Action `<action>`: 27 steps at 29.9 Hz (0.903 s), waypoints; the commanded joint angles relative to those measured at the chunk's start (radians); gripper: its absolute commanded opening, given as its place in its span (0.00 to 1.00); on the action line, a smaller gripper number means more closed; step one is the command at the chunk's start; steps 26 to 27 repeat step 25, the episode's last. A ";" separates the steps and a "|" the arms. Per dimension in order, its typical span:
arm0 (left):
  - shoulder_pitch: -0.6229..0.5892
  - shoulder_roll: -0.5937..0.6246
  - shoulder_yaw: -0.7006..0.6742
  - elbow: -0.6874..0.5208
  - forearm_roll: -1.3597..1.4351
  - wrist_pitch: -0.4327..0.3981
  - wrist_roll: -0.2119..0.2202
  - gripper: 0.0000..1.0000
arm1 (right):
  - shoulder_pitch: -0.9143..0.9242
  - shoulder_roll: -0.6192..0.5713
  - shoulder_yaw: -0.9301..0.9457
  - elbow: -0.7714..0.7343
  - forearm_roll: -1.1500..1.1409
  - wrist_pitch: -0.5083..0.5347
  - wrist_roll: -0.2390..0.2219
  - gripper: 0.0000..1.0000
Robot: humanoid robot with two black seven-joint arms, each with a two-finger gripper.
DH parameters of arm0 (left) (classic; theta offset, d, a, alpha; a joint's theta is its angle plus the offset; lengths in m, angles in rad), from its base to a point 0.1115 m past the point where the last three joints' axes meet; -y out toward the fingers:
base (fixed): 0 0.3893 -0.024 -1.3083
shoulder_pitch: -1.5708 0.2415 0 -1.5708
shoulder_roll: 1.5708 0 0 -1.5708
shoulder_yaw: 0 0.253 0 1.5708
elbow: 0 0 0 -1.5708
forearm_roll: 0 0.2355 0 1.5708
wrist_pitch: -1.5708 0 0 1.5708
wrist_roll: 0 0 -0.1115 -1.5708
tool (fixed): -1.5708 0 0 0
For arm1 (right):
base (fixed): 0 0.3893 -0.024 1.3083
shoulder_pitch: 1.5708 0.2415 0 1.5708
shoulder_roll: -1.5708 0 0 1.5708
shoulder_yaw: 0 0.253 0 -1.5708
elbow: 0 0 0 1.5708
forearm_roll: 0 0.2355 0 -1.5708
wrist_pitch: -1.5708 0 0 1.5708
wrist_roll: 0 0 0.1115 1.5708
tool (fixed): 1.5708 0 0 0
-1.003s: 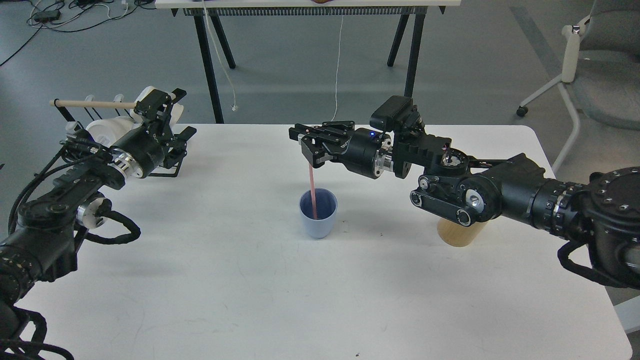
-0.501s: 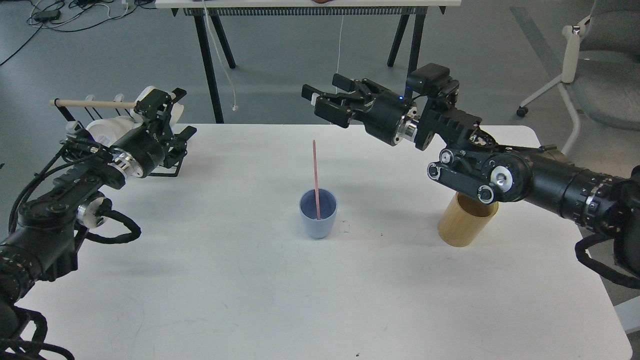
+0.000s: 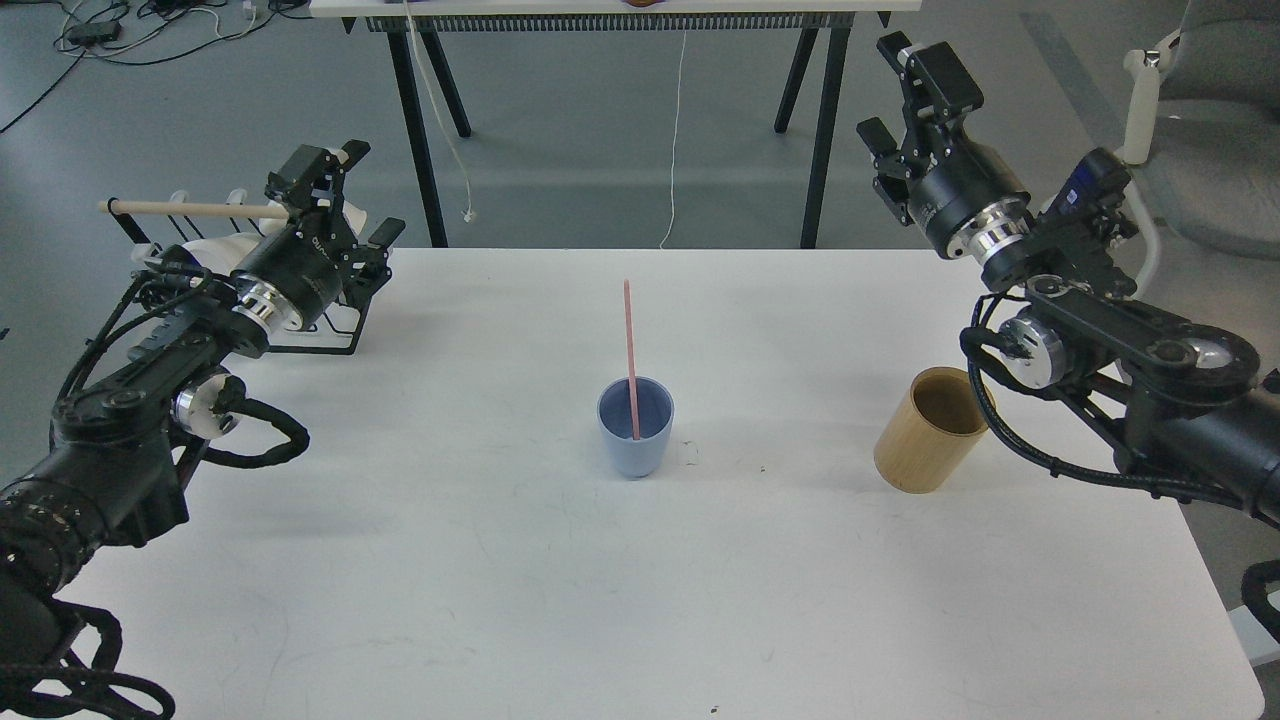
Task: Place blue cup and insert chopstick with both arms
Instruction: 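Release the pink stick and retract the right gripper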
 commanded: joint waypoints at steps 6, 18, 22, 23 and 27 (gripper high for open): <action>0.004 0.004 0.002 0.001 -0.018 0.000 0.000 1.00 | -0.095 -0.031 0.063 0.012 0.166 0.411 0.000 0.99; 0.007 0.002 0.000 0.001 -0.020 0.000 0.000 1.00 | -0.095 -0.039 0.128 -0.051 0.166 0.411 0.000 0.99; 0.007 0.002 0.000 0.001 -0.020 0.000 0.000 1.00 | -0.112 -0.045 0.145 -0.047 0.167 0.411 0.000 0.99; 0.007 0.001 0.000 0.001 -0.020 0.000 0.000 1.00 | -0.123 -0.045 0.147 -0.043 0.167 0.411 0.000 0.99; 0.007 0.001 0.002 0.001 -0.020 0.000 0.000 1.00 | -0.124 -0.046 0.144 -0.045 0.163 0.411 0.000 0.99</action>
